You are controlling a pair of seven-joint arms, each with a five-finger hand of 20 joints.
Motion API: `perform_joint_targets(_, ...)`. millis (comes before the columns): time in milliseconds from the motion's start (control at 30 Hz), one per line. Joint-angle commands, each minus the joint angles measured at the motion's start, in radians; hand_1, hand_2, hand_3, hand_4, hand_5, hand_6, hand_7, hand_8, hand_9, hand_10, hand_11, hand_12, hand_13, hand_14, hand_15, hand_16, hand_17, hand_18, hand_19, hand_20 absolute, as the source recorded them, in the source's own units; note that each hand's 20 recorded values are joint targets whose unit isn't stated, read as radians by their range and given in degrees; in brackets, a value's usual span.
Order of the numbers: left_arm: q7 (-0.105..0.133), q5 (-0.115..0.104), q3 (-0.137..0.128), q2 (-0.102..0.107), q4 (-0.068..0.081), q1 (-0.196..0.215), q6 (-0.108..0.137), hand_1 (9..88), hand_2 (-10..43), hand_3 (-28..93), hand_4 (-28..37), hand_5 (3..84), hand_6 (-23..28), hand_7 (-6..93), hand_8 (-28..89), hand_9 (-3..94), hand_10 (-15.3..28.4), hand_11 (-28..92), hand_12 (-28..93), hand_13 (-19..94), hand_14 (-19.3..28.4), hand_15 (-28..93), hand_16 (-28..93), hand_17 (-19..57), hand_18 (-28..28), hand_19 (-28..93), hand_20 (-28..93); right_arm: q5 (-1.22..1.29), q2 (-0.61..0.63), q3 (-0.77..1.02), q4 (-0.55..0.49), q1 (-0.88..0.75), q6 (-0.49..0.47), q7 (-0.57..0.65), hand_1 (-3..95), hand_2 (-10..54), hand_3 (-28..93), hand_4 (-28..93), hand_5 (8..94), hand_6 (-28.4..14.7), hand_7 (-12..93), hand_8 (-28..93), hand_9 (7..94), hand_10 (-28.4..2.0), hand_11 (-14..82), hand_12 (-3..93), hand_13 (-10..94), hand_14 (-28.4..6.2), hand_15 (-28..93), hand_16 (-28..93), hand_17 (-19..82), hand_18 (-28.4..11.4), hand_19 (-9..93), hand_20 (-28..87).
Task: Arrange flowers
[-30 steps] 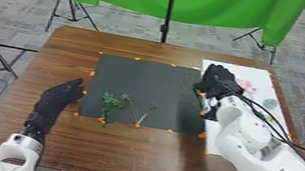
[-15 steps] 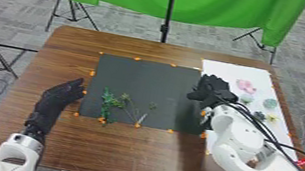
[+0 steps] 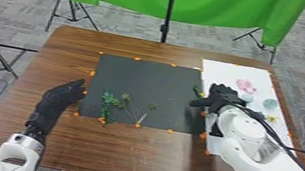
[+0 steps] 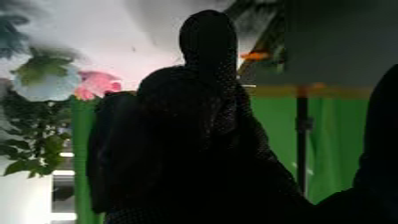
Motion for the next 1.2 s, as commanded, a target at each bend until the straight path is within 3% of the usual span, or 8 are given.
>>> perform_joint_targets(33,-0.016,0.005,0.002,-0.004,0.003,0.007,-0.012,24.3,-1.9,64,-24.8,40.6,3.5,7.6,-5,38.1,11.8,10,14,28,16.8,15,4,0.1,14.0,5,16,-0.118,0.013,-0.097,0.045,-0.005,0.111,-0.041,30.0,-9.5,51,-13,69.5,-10.4,11,-3,78.8,-16.9,44.0,33.1,87,-5.0,62,37,64,-12.7,93,60)
perform_joint_targets(167,-0.018,0.006,0.004,-0.007,0.004,0.006,-0.019,24.4,-1.8,64,-24.7,40.6,3.5,7.7,-5,38.1,11.8,10,14,28,16.8,15,4,0.1,14.1,5,16,-0.175,0.007,-0.16,0.08,0.003,0.166,-0.06,42.1,-9.5,54,-12,75.6,-5.9,19,-1,81.6,-14.1,46.0,32.9,90,-3.6,62,37,66,-12.2,93,62)
perform_joint_targets(233,-0.017,0.007,0.003,-0.008,0.002,0.009,-0.018,24.4,-1.8,63,-24.7,40.6,3.4,7.7,-5,38.1,11.8,10,14,28,16.8,15,4,0.1,14.1,5,16,-0.186,0.001,-0.179,0.1,0.007,0.203,-0.077,52.0,-9.5,46,-6,78.9,-4.6,20,18,83.4,-13.1,46.2,32.6,91,-3.5,62,37,67,-12.0,93,63)
perform_joint_targets(333,-0.015,0.006,0.002,-0.008,0.002,0.007,-0.014,24.4,-1.8,63,-24.7,40.6,3.5,7.7,-5,38.0,11.8,10,14,28,16.9,15,4,0.1,14.0,5,16,-0.187,0.002,-0.187,0.116,0.009,0.251,-0.09,58.0,-9.5,50,-7,82.3,-2.5,23,25,86.1,-11.8,46.6,32.5,92,-3.2,63,37,69,-12.4,93,64)
perform_joint_targets(633,-0.012,0.004,0.003,-0.01,0.0,0.013,-0.011,24.5,-1.7,63,-24.8,40.6,3.5,7.6,-5,38.1,11.8,10,14,28,16.9,15,4,0.1,14.0,5,16,-0.082,0.021,-0.135,0.085,0.024,0.333,-0.101,56.8,-9.5,57,-6,82.8,-2.0,27,26,87.1,-11.1,48.3,32.5,93,-3.3,65,38,69,-13.3,93,67)
perform_joint_targets(933,-0.012,0.002,0.002,-0.008,0.001,0.011,-0.008,24.4,-1.7,63,-24.8,40.6,3.5,7.6,-5,38.1,11.8,10,14,28,17.0,15,4,0.0,14.1,5,16,-0.001,0.048,-0.074,-0.029,0.033,0.403,-0.123,55.9,-9.5,59,-6,82.5,-2.8,27,28,87.3,-11.5,48.8,32.6,93,-3.2,65,38,70,-13.4,93,68)
perform_joint_targets(1200,-0.012,0.004,0.002,-0.009,0.001,0.01,-0.01,24.4,-1.8,63,-24.7,40.7,3.7,7.6,-5,38.1,11.8,10,14,28,16.9,15,4,0.1,14.1,5,16,0.037,0.035,-0.059,-0.135,0.002,0.37,-0.139,55.7,-9.5,59,-4,82.8,-3.1,27,28,87.4,-11.6,49.0,32.4,93,-2.9,66,38,70,-13.1,93,69)
